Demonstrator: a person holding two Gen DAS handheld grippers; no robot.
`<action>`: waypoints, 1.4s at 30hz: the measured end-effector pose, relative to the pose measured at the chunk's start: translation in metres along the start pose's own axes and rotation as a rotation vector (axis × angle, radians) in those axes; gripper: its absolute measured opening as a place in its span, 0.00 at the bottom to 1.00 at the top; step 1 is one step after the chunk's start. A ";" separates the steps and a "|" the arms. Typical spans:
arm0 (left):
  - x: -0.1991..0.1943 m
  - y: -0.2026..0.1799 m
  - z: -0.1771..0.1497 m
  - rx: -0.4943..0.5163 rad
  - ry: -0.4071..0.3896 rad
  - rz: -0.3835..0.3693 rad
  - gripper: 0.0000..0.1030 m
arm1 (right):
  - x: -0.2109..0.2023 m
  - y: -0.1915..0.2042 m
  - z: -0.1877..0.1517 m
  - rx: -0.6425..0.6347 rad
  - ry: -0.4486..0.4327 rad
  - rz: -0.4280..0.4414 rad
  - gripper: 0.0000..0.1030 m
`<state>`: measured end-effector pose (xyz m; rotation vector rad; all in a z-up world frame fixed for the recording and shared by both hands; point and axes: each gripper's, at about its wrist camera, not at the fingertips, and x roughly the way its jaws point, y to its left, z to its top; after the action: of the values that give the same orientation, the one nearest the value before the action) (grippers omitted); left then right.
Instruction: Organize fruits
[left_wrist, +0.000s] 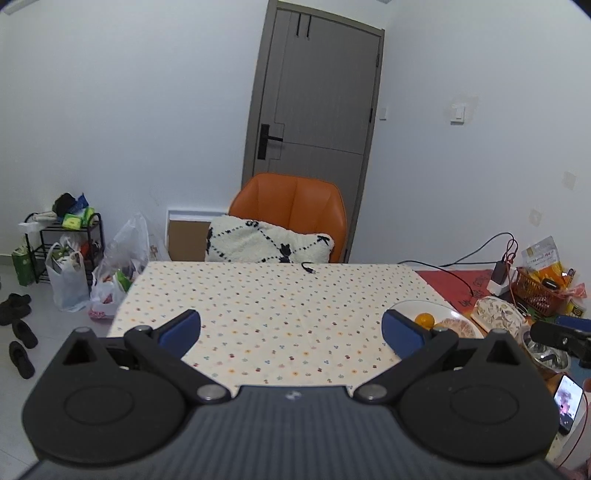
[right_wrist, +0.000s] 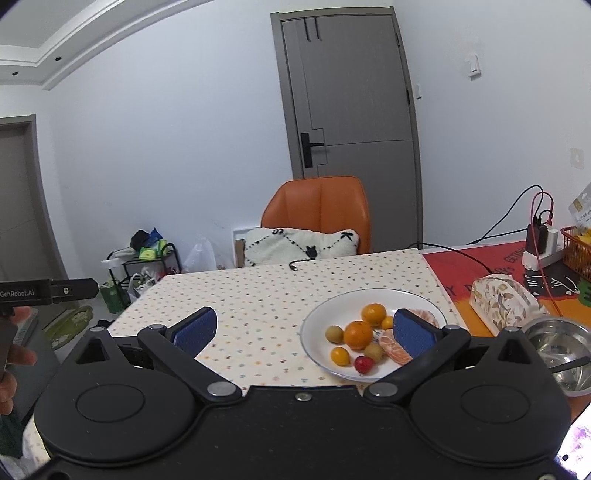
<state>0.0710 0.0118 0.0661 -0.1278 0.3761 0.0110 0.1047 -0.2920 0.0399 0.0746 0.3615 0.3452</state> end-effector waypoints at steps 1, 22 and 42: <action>-0.004 0.000 0.001 0.003 -0.006 0.011 1.00 | -0.002 0.001 0.002 0.001 0.001 0.002 1.00; -0.050 0.007 -0.014 0.030 -0.003 0.076 1.00 | -0.045 0.030 -0.013 -0.050 0.089 0.059 1.00; -0.048 0.010 -0.037 0.040 0.070 0.096 1.00 | -0.043 0.022 -0.028 0.023 0.125 0.061 1.00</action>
<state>0.0125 0.0173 0.0479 -0.0707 0.4514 0.0934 0.0499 -0.2861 0.0311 0.0872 0.4874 0.4073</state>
